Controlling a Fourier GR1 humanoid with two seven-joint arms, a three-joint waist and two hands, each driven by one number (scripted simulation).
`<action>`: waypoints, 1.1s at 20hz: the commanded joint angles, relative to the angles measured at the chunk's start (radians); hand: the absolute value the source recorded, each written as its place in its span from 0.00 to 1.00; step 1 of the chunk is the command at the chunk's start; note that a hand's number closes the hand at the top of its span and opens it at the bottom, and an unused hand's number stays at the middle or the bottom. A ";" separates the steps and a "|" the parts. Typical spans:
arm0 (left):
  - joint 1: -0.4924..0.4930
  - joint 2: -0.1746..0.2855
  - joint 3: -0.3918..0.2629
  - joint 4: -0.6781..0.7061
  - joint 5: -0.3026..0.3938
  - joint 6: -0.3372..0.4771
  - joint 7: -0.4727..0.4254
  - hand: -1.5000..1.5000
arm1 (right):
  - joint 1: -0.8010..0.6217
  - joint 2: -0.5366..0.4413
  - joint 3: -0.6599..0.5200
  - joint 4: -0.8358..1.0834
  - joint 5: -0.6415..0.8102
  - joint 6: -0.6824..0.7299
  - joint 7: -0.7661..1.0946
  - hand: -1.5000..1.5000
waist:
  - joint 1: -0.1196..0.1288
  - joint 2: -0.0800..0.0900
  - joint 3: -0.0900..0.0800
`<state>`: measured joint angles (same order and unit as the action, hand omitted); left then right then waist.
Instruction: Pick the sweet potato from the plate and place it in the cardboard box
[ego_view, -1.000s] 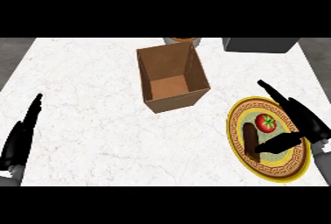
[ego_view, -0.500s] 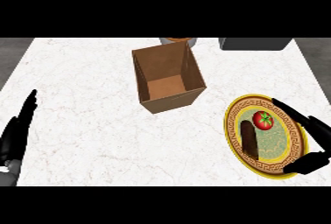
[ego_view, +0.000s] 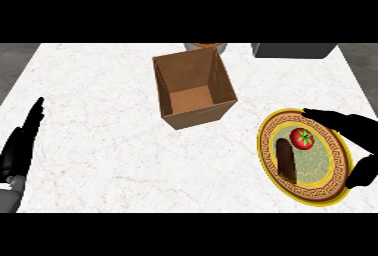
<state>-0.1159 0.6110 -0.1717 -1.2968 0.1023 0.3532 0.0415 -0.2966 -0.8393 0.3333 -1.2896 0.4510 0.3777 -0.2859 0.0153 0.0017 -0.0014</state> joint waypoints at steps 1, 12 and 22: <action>-0.008 0.000 0.017 0.004 -0.006 -0.003 0.004 0.50 | -0.106 -0.002 0.085 -0.026 0.082 0.147 0.130 0.00 | 0.007 0.000 0.000; 0.016 -0.022 0.066 -0.009 -0.038 -0.044 0.006 0.50 | -0.171 0.177 0.180 0.086 0.265 0.288 0.277 0.00 | -0.010 -0.001 0.001; 0.059 -0.043 0.144 -0.062 -0.092 -0.098 0.015 0.50 | -0.176 0.310 0.120 0.131 0.391 0.330 0.298 0.00 | -0.009 -0.003 0.002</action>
<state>-0.0982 0.5454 -0.0687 -1.2980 0.0082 0.2920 0.0432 -0.5028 -0.5804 0.4640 -1.1562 0.7975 0.7062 -0.0204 0.0059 0.0000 -0.0002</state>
